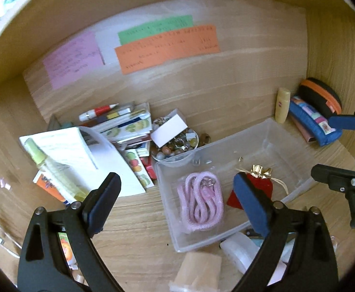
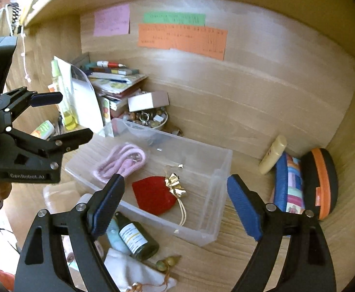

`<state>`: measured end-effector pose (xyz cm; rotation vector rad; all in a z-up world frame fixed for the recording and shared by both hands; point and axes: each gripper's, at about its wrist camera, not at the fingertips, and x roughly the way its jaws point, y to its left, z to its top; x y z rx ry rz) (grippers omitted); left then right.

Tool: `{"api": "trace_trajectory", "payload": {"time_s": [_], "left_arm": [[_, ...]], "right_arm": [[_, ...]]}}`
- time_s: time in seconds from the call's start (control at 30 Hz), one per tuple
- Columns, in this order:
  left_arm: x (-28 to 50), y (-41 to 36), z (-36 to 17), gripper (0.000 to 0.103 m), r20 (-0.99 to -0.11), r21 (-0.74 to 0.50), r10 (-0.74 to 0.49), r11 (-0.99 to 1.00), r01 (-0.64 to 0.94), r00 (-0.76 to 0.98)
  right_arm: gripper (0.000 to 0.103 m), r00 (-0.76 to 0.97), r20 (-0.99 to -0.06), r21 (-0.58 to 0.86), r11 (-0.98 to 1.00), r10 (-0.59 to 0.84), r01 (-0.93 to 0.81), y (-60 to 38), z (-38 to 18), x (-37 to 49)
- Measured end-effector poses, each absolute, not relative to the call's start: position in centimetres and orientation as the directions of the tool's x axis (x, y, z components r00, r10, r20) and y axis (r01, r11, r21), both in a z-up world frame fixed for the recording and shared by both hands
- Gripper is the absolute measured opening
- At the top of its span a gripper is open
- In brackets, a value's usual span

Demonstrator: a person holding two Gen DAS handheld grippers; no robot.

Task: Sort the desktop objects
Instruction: 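Reach the left gripper to the beige tape roll and the right to the green bottle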

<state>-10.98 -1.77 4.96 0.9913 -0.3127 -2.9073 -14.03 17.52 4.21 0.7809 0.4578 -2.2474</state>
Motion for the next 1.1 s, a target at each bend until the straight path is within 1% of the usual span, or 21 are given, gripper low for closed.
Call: {"api": "trace_trajectory", "payload": {"time_s": [0.2, 0.3, 0.47, 0.63, 0.77, 0.97, 1.1], "left_arm": [[-8.1, -2.9, 5.6, 0.095, -0.569, 0.208, -0.13, -0.978, 0.011, -0.812], [-6.9, -3.3, 5.4, 0.1, -0.567, 0.204, -0.139, -0.979, 0.026, -0.812], [-5.2, -4.2, 4.2, 0.1, -0.582, 0.186, -0.142, -0.982, 0.039, -0.801], [-4.3, -5.3, 2.2, 0.1, -0.628, 0.14, -0.125, -0.989, 0.047, -0.768], [-4.0, -5.8, 0.3, 0.1, -0.671, 0.082, -0.082, -0.996, 0.036, -0.737], [-3.6, -5.3, -2.1, 0.1, -0.71, 0.062, -0.057, -0.998, 0.018, -0.702], [-3.8, -5.1, -4.1, 0.1, -0.751, 0.033, -0.024, -0.999, -0.001, -0.66]], "right_arm": [[0.085, -0.593, -0.632, -0.125, -0.689, -0.499, 0.714, 18.1, 4.3, -12.0], [0.086, -0.591, -0.636, -0.131, -0.685, -0.496, 0.716, 18.4, 3.8, -11.2], [0.086, -0.576, -0.66, -0.131, -0.681, -0.482, 0.72, 18.6, 2.2, -10.3], [0.086, -0.544, -0.7, -0.119, -0.675, -0.463, 0.728, 18.6, 0.1, -9.9], [0.086, -0.511, -0.724, -0.081, -0.677, -0.464, 0.731, 18.8, -1.3, -9.8], [0.086, -0.457, -0.757, -0.024, -0.68, -0.466, 0.733, 18.8, -3.2, -10.1], [0.086, -0.421, -0.783, 0.005, -0.682, -0.457, 0.731, 18.5, -4.5, -10.8]]}}
